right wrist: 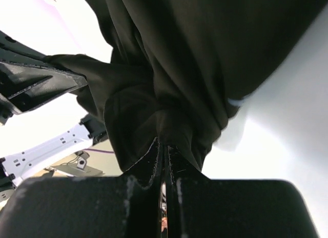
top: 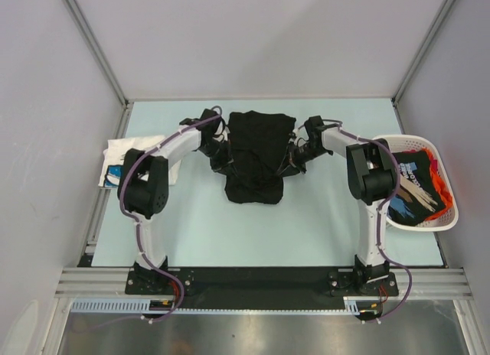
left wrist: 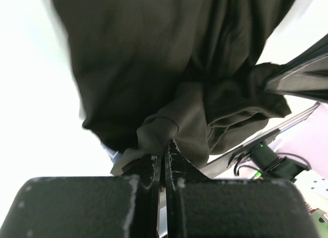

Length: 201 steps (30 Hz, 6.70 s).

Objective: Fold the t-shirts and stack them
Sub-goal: Fold the tshirt

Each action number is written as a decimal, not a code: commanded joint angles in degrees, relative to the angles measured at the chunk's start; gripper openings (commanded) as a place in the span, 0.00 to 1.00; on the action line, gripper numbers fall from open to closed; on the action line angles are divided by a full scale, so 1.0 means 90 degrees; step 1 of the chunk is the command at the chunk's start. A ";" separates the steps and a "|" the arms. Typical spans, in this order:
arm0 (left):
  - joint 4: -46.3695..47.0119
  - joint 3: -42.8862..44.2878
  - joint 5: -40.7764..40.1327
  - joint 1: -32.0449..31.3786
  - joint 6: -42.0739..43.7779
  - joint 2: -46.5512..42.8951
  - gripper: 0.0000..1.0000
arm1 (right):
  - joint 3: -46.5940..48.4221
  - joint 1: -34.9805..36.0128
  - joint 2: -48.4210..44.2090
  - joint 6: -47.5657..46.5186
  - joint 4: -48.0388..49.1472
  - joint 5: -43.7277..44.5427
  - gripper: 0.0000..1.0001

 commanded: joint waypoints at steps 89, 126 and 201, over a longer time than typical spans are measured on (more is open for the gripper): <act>0.1864 -0.3083 0.0051 0.0224 0.0122 -0.1893 1.00 | -0.3302 -0.0081 -0.3127 0.1119 0.1773 0.0778 0.40; 0.0899 -0.1618 -0.0173 0.0272 0.0542 -0.0516 0.00 | -0.1572 -0.0051 -0.1524 -0.0287 -0.1048 0.2398 0.00; 0.0410 0.1067 0.0452 0.0175 0.0503 0.1105 0.00 | 0.1454 -0.0041 0.0067 -0.0570 -0.0521 0.1345 0.11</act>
